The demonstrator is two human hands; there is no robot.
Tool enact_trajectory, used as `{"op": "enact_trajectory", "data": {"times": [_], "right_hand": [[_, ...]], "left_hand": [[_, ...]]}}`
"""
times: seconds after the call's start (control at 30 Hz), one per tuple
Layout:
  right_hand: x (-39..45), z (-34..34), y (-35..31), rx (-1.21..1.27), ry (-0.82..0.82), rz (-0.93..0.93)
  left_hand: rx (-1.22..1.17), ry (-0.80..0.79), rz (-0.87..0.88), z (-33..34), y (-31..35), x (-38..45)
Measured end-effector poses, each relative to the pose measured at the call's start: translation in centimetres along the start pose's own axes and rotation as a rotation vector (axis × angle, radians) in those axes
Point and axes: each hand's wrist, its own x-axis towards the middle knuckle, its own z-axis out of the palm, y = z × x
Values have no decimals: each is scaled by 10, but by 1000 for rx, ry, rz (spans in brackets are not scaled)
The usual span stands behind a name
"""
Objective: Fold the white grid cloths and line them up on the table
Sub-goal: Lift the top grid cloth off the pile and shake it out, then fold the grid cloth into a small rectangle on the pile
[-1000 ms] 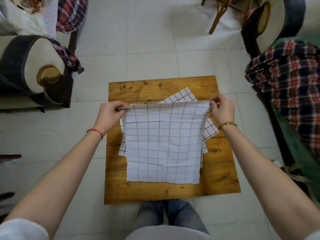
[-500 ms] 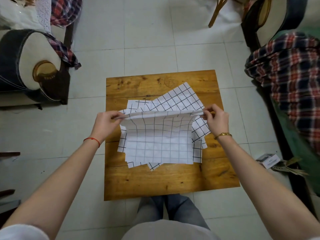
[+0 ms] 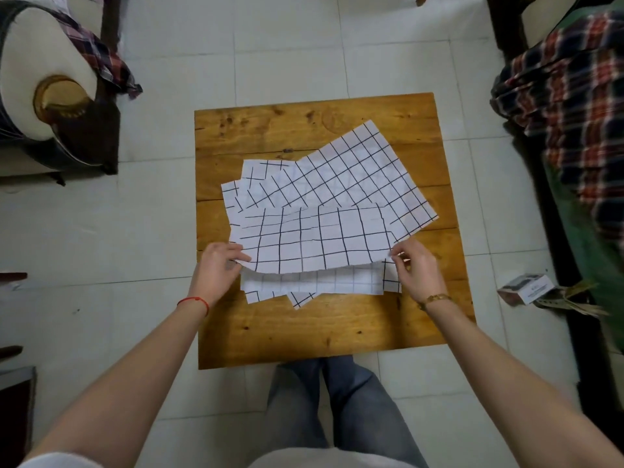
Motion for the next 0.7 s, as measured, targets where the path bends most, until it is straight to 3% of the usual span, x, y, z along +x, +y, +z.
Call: {"op": "enact_trajectory", "data": {"times": [0.43, 0.57, 0.7], "right_hand": [[-16, 80, 35, -185, -209, 63], [-1, 87, 36, -186, -137, 30], [31, 93, 26, -204, 43, 23]], "left_hand": [[6, -100, -116, 73, -48, 3], [15, -31, -85, 81, -52, 11], [21, 79, -28, 81, -52, 30]]}}
